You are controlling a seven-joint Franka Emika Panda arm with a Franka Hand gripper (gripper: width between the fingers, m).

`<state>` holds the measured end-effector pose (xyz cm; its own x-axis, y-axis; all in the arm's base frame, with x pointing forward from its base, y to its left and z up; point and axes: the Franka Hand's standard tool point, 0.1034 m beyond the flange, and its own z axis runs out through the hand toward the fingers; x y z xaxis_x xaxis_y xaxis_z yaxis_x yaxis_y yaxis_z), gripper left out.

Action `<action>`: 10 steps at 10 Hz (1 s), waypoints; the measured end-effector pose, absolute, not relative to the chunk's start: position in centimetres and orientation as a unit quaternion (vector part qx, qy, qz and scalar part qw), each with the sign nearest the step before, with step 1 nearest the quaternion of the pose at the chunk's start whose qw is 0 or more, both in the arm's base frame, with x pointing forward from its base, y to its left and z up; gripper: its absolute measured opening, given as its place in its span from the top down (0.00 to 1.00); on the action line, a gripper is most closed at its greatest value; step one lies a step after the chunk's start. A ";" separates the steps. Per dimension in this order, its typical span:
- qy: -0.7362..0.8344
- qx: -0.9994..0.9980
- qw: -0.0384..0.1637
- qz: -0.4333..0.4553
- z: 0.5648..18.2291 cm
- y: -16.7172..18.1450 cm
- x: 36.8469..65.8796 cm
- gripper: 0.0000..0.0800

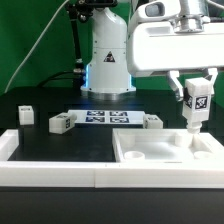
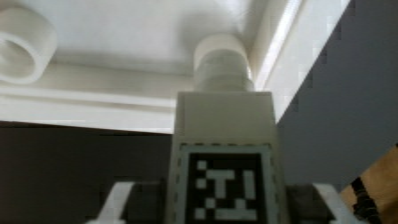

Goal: Assemble one leg

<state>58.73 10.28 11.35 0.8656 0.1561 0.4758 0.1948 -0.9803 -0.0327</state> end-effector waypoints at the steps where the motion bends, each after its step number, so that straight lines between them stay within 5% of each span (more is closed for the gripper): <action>1: -0.091 -0.965 0.040 -0.243 11.3 10.3 58.7 0.64; 4: -0.102 -0.966 0.040 -0.234 9.5 10.6 59.0 0.63; 10: -0.105 -0.962 0.041 -0.249 8.6 10.8 61.3 0.63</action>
Offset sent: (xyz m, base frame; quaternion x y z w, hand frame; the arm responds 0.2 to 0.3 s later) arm 0.0244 0.0073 -0.0218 -0.0004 0.0123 -0.0547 0.9984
